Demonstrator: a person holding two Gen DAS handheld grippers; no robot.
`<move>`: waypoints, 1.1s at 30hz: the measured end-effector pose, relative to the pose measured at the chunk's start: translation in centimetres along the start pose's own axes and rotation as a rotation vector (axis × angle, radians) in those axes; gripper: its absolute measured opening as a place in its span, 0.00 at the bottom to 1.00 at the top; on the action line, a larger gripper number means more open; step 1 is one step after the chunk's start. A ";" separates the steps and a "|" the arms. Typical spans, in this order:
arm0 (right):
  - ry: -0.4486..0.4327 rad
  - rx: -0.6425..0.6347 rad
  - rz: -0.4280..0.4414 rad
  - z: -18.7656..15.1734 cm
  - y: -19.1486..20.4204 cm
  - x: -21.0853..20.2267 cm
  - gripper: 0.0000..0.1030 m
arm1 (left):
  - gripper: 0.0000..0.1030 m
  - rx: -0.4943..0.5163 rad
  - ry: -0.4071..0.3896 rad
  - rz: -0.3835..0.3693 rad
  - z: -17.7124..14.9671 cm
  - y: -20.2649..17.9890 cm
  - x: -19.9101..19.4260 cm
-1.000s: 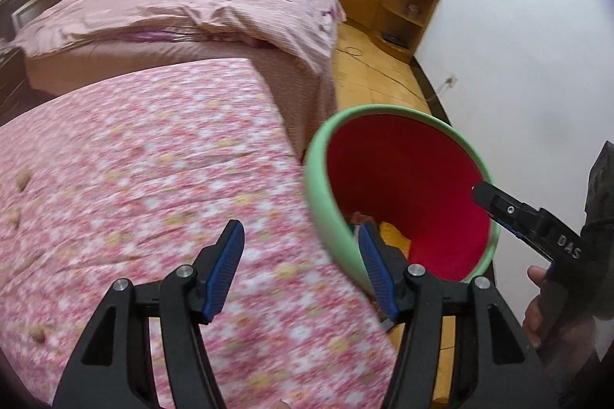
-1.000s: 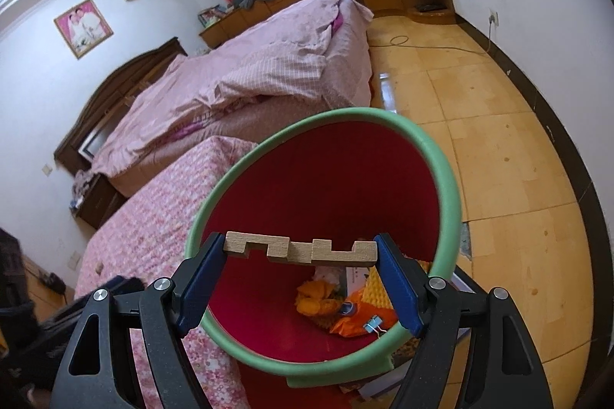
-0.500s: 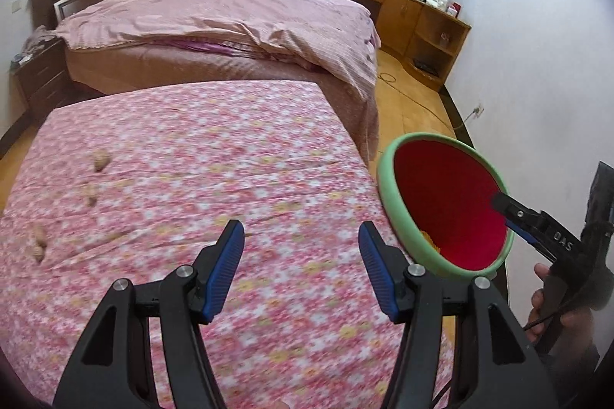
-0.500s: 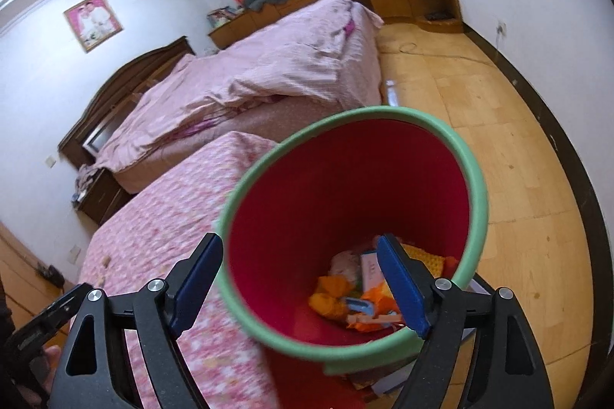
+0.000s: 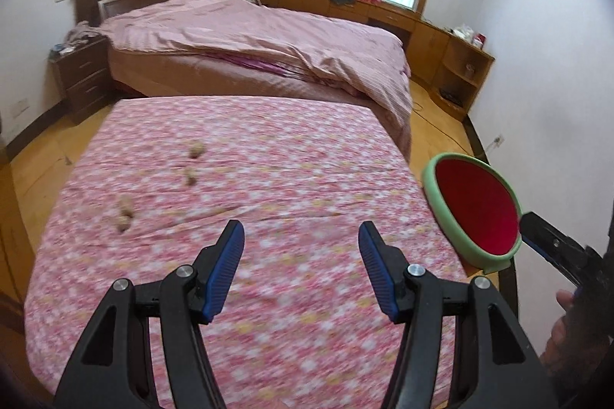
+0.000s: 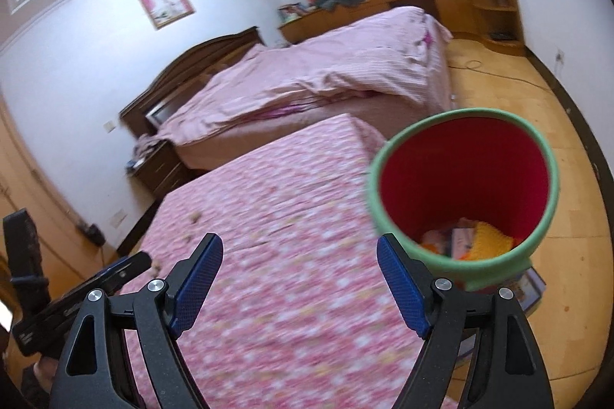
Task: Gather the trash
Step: 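Withdraw both open grippers from the bin back over the bedspread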
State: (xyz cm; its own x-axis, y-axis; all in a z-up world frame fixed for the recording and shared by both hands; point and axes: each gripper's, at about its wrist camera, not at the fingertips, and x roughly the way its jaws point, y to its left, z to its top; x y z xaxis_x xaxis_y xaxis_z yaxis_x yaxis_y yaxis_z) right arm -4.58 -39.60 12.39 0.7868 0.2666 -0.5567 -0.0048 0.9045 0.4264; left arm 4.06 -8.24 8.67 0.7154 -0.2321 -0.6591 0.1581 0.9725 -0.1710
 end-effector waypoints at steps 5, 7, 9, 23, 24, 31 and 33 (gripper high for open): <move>-0.033 -0.047 0.015 -2.4 3.5 -0.6 0.81 | 0.60 -0.017 -0.046 0.075 -1.5 2.6 -2.2; -0.052 -0.066 0.007 -3.4 4.5 -0.8 0.81 | 0.60 -0.022 -0.061 0.101 -2.2 3.3 -2.7; -0.084 -0.099 -0.014 -4.3 5.3 -0.8 0.81 | 0.60 -0.023 -0.074 0.125 -3.0 3.9 -3.2; -0.143 -0.232 -0.102 -10.2 7.8 0.2 0.81 | 0.60 -0.032 -0.150 0.177 -8.1 5.5 -4.5; -0.147 -0.237 -0.105 -10.5 7.8 0.2 0.81 | 0.60 -0.038 -0.147 0.174 -8.3 5.6 -4.4; -0.161 -0.234 -0.121 -11.2 7.6 -0.2 0.81 | 0.60 -0.043 -0.147 0.182 -8.9 5.5 -4.3; -0.167 -0.233 -0.122 -11.2 7.6 -0.2 0.81 | 0.60 -0.046 -0.151 0.180 -8.9 5.5 -4.3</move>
State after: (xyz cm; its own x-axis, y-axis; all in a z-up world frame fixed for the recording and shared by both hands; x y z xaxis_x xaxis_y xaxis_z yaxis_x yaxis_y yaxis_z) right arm -11.68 -29.05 7.81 0.8808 0.1101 -0.4605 -0.0299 0.9836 0.1780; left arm -4.25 -2.03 4.01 0.8235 -0.0463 -0.5654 -0.0100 0.9953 -0.0961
